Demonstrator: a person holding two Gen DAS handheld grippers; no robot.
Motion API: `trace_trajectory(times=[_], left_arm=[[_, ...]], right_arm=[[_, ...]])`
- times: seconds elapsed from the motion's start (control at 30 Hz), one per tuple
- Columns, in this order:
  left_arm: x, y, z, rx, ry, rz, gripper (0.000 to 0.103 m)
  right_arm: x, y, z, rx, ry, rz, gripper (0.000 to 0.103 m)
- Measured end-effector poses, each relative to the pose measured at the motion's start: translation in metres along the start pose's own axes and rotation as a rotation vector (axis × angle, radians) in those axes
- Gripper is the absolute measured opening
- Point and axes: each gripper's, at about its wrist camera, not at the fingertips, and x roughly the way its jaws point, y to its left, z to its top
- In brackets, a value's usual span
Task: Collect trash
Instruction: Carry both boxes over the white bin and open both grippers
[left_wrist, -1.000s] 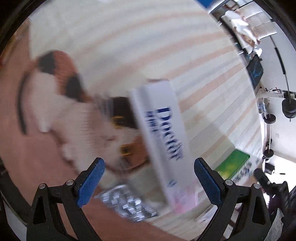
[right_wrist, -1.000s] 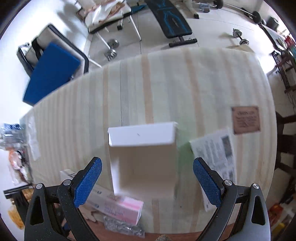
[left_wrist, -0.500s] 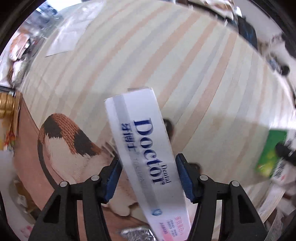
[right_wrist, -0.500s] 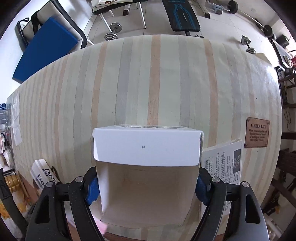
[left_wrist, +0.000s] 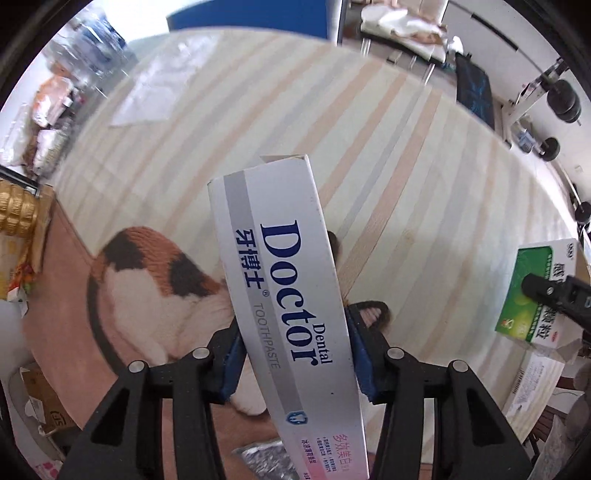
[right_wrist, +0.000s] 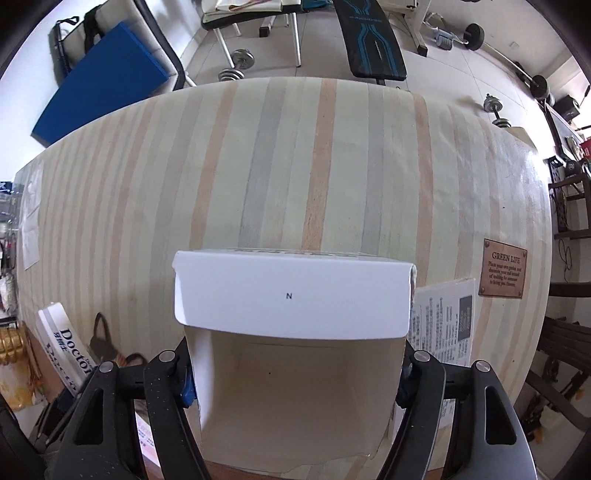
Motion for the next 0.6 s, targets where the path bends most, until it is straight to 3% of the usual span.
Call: trace_trajectory(times=[0.17, 0.33, 0.43, 0.6], left_arm=[[-0.052, 0.022, -0.026, -0.027, -0.085, -0.015, 0.046], [-0.096, 0.063, -0.063, -0.068, -0.157, -0.055, 0.046], [-0.125, 0.088, -0.099, -0.085, -0.199, -0.055, 0.046], [-0.16, 0.146, -0.195, -0.151, -0.239, -0.039, 0.046]], right_arm=[[-0.037, 0.005, -0.028, -0.05, -0.047, 0.038, 0.076], [-0.082, 0.019, -0.085, -0.117, -0.096, 0.103, 0.076], [-0.104, 0.032, -0.13, -0.163, -0.11, 0.148, 0.076], [-0.131, 0.052, -0.227, -0.265, -0.108, 0.204, 0.076]])
